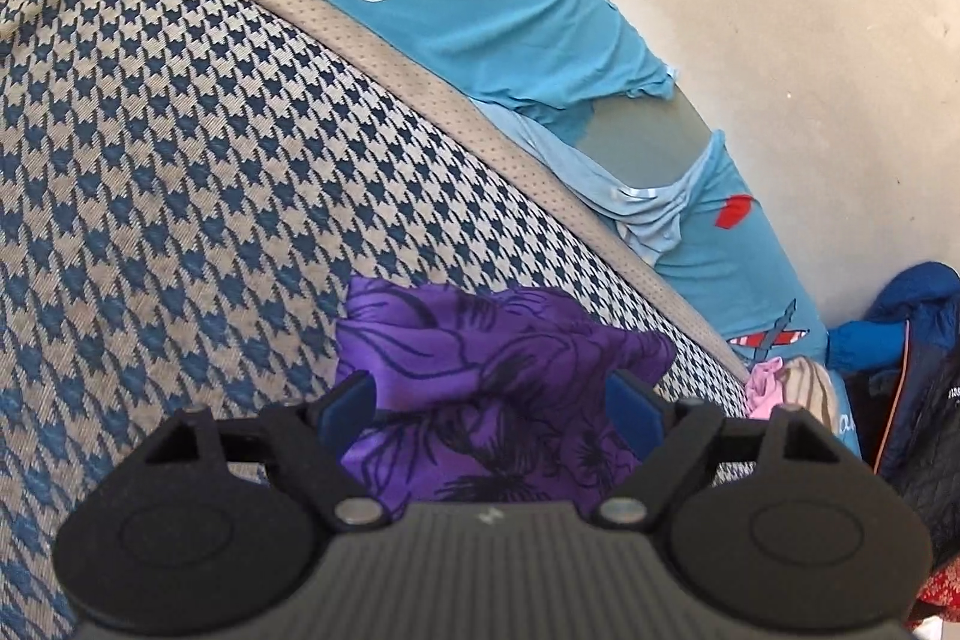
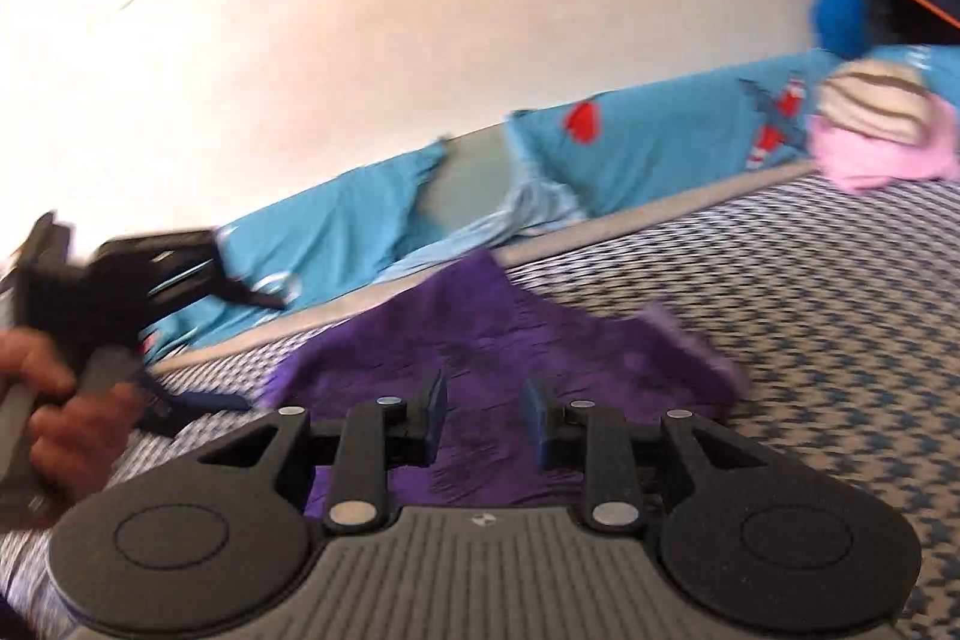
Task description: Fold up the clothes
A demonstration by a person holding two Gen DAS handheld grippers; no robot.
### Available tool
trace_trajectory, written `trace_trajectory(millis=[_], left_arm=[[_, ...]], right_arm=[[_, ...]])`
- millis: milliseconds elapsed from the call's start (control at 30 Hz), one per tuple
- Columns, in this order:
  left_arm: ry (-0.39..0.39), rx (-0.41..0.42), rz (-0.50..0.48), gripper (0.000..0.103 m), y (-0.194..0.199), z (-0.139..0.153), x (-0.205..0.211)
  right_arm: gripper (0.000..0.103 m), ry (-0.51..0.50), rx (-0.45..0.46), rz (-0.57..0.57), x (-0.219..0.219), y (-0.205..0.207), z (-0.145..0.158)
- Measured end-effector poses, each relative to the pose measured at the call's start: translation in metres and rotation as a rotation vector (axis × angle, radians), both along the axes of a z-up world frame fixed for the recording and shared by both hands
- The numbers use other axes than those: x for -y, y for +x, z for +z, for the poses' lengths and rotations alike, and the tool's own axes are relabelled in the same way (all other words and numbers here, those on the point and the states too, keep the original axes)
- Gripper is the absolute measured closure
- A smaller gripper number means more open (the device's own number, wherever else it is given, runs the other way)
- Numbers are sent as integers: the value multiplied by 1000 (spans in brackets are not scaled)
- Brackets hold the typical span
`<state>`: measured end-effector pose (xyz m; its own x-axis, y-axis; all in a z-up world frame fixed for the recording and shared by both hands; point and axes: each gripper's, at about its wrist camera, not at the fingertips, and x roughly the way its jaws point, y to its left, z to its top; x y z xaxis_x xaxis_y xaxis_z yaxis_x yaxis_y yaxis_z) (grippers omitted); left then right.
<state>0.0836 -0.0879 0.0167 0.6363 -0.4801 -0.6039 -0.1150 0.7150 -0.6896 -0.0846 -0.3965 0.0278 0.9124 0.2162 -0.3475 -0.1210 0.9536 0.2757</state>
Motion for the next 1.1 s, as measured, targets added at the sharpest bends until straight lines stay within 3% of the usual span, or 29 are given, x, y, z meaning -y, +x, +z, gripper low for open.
trace_trajectory(millis=[400,567,767,1100], left_arm=[[15,-20,4,16,32,-18,10],[55,-42,-14,12,55,-30,22],[121,-34,-39,1,71,-38,45],[190,-36,-36,1,85,-40,59]], right_arm=[[76,-72,-90,289,-52,8,-25],[74,-149,-119,294,-61,11,-35],[73,-160,-123,292,-60,16,-39],[70,-129,-138,284,-58,22,-39]])
